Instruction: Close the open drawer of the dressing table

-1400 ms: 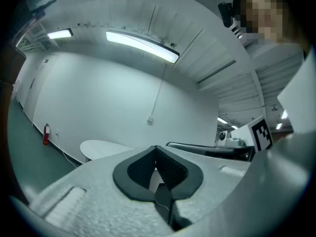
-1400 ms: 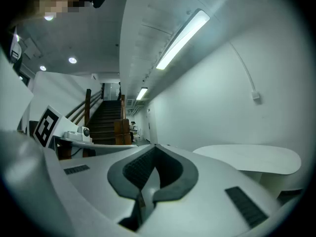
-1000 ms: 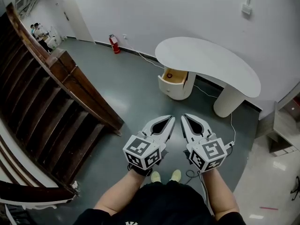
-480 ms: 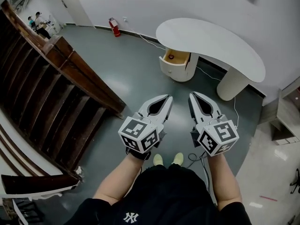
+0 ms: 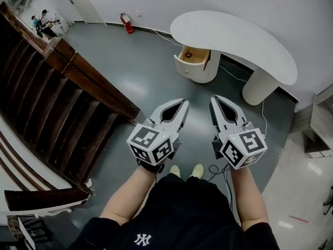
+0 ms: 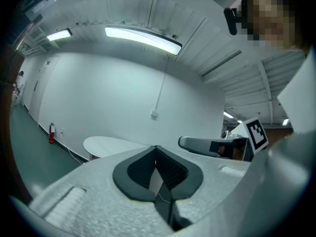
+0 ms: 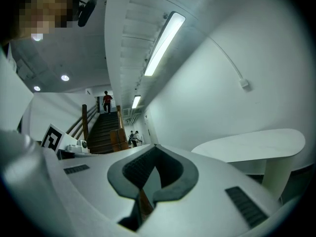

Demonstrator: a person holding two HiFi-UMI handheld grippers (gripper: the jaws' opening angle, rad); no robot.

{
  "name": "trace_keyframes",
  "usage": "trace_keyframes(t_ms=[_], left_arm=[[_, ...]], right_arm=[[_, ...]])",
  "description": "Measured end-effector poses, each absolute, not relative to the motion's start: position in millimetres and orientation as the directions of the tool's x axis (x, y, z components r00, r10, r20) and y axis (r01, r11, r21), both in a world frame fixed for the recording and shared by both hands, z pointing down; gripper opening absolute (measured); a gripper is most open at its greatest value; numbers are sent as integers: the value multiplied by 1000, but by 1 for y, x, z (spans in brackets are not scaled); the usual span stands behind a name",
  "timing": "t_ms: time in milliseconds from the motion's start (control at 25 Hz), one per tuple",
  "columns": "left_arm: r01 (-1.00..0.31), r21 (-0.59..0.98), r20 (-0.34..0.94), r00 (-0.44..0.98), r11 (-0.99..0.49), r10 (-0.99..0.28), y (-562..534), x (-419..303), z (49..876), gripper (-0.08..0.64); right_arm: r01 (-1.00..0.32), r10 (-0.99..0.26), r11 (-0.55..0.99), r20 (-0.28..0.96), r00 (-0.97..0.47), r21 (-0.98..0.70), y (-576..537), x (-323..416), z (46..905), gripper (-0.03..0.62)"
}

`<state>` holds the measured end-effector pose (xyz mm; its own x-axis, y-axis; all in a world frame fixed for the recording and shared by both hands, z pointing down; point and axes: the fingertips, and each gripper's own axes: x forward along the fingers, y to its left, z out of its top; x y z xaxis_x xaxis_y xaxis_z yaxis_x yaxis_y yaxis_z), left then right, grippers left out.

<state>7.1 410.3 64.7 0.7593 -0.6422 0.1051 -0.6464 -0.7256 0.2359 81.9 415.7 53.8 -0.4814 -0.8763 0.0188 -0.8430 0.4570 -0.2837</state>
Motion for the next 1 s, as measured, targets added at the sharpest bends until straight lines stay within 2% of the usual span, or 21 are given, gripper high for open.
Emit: trace_keyframes(t_ms=[560,1000], left_arm=[[-655,248,157,754,-713,-638,373,47,95,9],[-659,250,183,752,-710,-633,260,36,127,9]], right_arm=[[-837,-871,456,41,-489,-304,379,116,73,14],[-844,-869,439,94,-486,-308,267,97,102,14]])
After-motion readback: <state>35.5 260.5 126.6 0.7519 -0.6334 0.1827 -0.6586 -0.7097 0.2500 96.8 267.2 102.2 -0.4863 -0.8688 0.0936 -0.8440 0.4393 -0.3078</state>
